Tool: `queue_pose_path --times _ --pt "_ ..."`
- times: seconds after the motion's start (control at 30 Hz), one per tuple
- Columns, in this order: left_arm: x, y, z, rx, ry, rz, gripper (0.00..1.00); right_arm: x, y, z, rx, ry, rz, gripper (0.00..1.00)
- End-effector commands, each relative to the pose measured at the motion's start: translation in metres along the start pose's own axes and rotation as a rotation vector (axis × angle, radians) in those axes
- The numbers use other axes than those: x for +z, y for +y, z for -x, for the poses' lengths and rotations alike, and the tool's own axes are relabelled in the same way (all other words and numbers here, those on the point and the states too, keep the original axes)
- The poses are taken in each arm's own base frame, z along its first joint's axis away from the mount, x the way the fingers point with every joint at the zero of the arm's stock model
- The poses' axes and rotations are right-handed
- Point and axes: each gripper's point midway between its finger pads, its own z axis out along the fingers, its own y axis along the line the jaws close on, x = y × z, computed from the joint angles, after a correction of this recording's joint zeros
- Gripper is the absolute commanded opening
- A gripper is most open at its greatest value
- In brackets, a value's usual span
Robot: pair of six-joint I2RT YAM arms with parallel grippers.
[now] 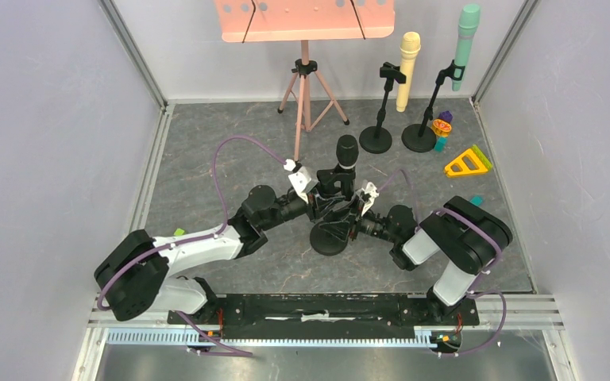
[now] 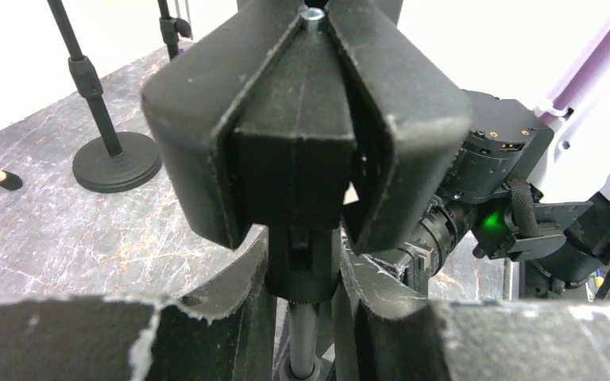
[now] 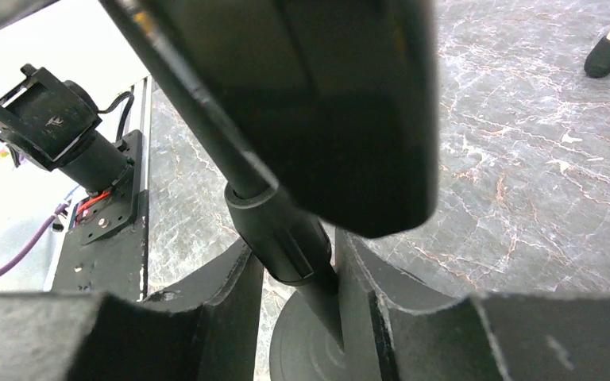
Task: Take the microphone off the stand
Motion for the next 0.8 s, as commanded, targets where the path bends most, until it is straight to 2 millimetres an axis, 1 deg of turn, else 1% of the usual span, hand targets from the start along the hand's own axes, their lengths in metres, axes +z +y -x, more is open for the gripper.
queue_pose_path --times 0.0,0.07,0.1,0.27,0.37,0.4,0.47,0.63,0.7,0.73,0.77 --pt "-0.004 -0.002 0.009 -0.027 -0.023 0.008 0.02 0.0 0.037 0.088 -0.214 -0.339 0.148 0.39" --pt "-0.005 -0.001 0.009 -0.027 -0.023 0.016 0.02 -0.004 0.038 0.09 -0.215 -0.35 0.14 0.5" --pt "-0.005 0.0 0.008 -0.028 -0.022 0.024 0.02 -0.005 0.038 0.091 -0.217 -0.357 0.131 0.53" --pt "-0.004 0.001 0.008 -0.031 -0.019 0.026 0.02 -0.01 0.036 0.1 -0.241 -0.391 0.091 0.5" --pt "-0.003 0.001 0.007 -0.036 -0.019 0.028 0.02 -0.009 0.036 0.103 -0.242 -0.398 0.092 0.45" --pt "-0.003 0.001 0.007 -0.038 -0.016 0.027 0.02 -0.01 0.037 0.105 -0.249 -0.406 0.094 0.46" --pt "-0.003 0.001 0.006 -0.041 -0.015 0.029 0.02 -0.01 0.039 0.11 -0.264 -0.418 0.099 0.51" --pt "-0.004 0.001 0.005 -0.045 -0.014 0.033 0.02 -0.006 0.04 0.111 -0.264 -0.412 0.115 0.53" --pt "-0.005 0.002 0.007 -0.046 -0.019 0.038 0.02 -0.004 0.037 0.109 -0.263 -0.401 0.107 0.53" --pt "-0.005 0.002 0.007 -0.046 -0.021 0.038 0.02 -0.002 0.035 0.107 -0.263 -0.388 0.106 0.51" --pt "-0.004 0.002 0.007 -0.046 -0.02 0.036 0.02 -0.002 0.035 0.105 -0.263 -0.382 0.109 0.47"
